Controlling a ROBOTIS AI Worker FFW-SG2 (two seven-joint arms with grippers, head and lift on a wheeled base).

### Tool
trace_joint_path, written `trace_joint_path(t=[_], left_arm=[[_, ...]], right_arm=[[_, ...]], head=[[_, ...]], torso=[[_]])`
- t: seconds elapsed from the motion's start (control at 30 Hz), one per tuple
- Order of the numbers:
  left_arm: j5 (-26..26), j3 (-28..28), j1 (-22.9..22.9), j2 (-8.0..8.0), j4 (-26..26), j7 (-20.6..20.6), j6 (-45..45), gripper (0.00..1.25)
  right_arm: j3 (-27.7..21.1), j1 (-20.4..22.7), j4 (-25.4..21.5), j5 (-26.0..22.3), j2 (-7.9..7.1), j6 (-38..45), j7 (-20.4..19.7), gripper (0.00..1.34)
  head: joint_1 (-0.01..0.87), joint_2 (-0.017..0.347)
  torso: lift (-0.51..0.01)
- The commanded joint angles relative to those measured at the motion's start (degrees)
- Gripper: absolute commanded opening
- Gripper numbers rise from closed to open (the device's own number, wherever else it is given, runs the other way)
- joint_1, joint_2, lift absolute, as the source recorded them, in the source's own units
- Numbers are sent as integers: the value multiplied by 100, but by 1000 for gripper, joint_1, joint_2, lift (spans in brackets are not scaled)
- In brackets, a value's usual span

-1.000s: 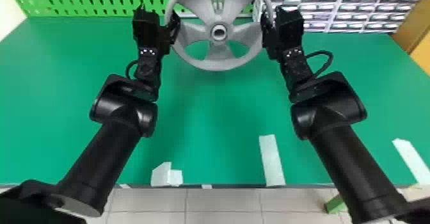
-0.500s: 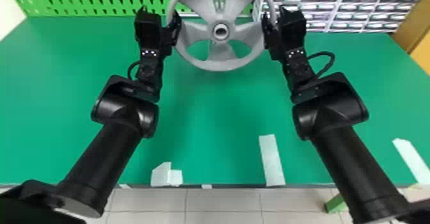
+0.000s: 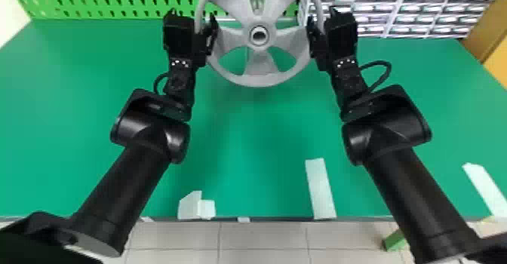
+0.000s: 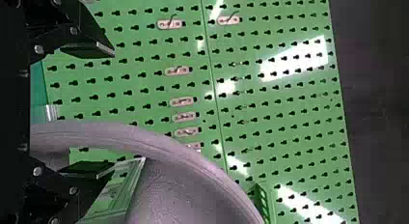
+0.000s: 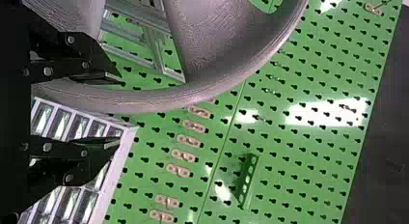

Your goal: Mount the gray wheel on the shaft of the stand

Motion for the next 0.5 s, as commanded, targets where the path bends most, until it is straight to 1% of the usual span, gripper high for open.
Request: trace_joint_path(t=[0.0, 0.03, 0.2, 0.23, 0.33, 0.4, 0.47], left_arm=[[0, -28, -1, 0, 1, 0, 2, 864], [0, -28, -1, 0, 1, 0, 2, 876], [9, -72, -9, -9, 1, 0, 19, 927], [9, -72, -9, -9, 1, 0, 19, 934], [9, -63, 8, -9, 1, 0, 28, 963], [9, -45, 17, -9, -17, 0, 28, 988], [9, -28, 35, -9, -25, 0, 28, 1005]], right_arm=[[38, 1, 0, 0, -1, 27, -39, 649], [46, 1, 0, 0, -1, 27, -48, 669], [55, 9, 0, 0, -1, 45, -57, 683], [55, 9, 0, 0, -1, 45, -57, 712], [46, 18, 0, 0, -1, 45, -57, 853], [38, 18, 0, 0, -1, 45, -57, 905], [29, 27, 0, 0, -1, 45, -57, 928]], head=[[865, 52], [865, 52], [865, 52], [865, 52], [865, 52], [865, 52], [865, 52]], torso=[[-101], [-101], [-101], [-101], [-101], [-101], [-101]])
